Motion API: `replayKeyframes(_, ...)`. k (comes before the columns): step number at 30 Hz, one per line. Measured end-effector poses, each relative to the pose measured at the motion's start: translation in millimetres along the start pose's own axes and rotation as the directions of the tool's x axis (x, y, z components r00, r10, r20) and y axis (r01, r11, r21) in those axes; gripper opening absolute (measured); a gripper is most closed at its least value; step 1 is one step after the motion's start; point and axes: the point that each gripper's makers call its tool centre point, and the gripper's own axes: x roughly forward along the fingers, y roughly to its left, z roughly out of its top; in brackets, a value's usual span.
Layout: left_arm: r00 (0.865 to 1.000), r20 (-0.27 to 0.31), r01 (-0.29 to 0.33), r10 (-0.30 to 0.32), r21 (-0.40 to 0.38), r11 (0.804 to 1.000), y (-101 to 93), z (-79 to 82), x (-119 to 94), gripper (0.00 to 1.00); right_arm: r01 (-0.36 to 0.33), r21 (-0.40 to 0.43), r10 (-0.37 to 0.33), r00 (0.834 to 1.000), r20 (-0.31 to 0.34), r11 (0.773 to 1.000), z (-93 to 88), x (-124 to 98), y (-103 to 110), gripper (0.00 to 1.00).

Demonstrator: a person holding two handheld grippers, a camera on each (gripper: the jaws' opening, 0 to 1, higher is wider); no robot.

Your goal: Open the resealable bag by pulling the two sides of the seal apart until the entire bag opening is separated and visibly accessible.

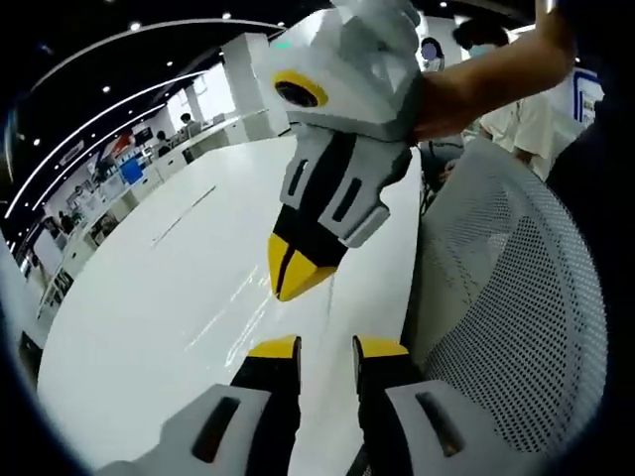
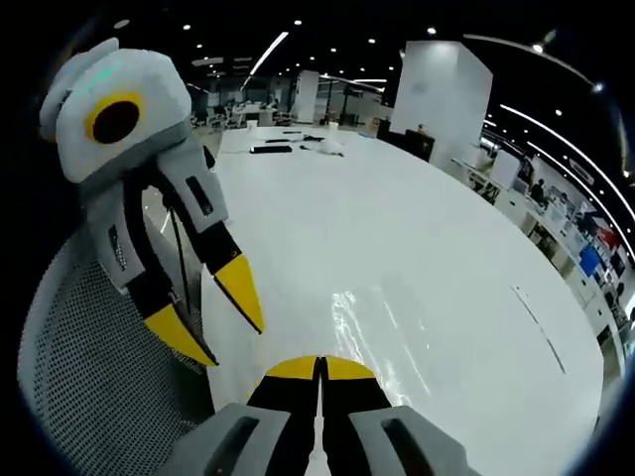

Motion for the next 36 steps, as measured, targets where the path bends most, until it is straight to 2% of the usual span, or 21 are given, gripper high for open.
replayKeyframes(2,0.999,0.011,-0.034,0.034,-0.011,0.999,8.1,-0.6,-5,0.2,-0.005,0.019,0.005,1.0,0.014,1.0,2.6,1,-5,0.0)
replayKeyframes(3,0.997,0.023,-0.072,0.072,-0.012,0.997,15.2,-1.6,-7,0.19,-0.011,0.026,0.011,1.0,0.022,1.0,4.1,2,-8,0.0)
replayKeyframes(4,0.996,0.022,-0.09,0.09,-0.016,0.996,18.8,-3.6,-8,0.2,-0.01,0.013,0.009,1.0,0.018,1.0,4.4,3,-9,0.0)
replayKeyframes(6,0.994,0.02,-0.103,0.103,-0.024,0.994,23.4,-8.7,-11,0.22,-0.002,-0.029,0.003,1.0,0.001,1.0,3.8,5,-15,0.0)
replayKeyframes(8,0.992,0.022,-0.12,0.121,-0.041,0.992,27.8,-10.7,-14,0.27,-0.002,-0.025,0.002,1.0,0.009,1.0,5.5,5,-21,0.0)
replayKeyframes(11,0.985,0.054,-0.156,0.162,-0.113,0.981,36.7,-10.3,-20,0.34,0.002,-0.019,-0.002,1.0,0.016,1.0,6.0,7,-29,0.0)
replayKeyframes(12,0.983,0.073,-0.156,0.17,-0.162,0.974,38.7,-8.5,-23,0.35,0.007,-0.024,-0.007,1.0,0.011,1.0,5.5,7,-32,0.0)
replayKeyframes(15,0.978,0.095,-0.161,0.187,-0.23,0.96,45.0,-9.7,-28,0.39,0.028,-0.061,-0.028,1.0,-0.001,0.998,3.7,7,-44,0.0)
replayKeyframes(16,0.978,0.091,-0.166,0.19,-0.223,0.96,46.7,-11.5,-29,0.4,0.033,-0.06,-0.034,0.999,-0.002,0.998,3.5,6,-48,0.0)
replayKeyframes(19,0.972,-0.004,-0.233,0.234,-0.127,0.964,58.4,-32.2,-31,0.43,0.053,-0.045,-0.053,0.999,0.0,0.998,3.6,5,-62,0.0)
replayKeyframes(23,0.969,0.02,-0.24,0.247,-0.179,0.954,68.7,-35.4,-39,0.49,0.073,-0.064,-0.074,0.997,-0.013,0.995,1.3,6,-75,0.0)
replayKeyframes(28,0.964,0.019,-0.257,0.265,-0.175,0.95,76.0,-38.6,-43,0.57,0.106,-0.126,-0.111,0.993,-0.037,0.986,1.1,12,-98,0.0)
replayKeyframes(36,0.961,0.029,-0.264,0.276,-0.213,0.941,81.9,-39.0,-42,0.61,0.137,-0.14,-0.146,0.988,-0.053,0.981,-2.9,24,-123,0.0)
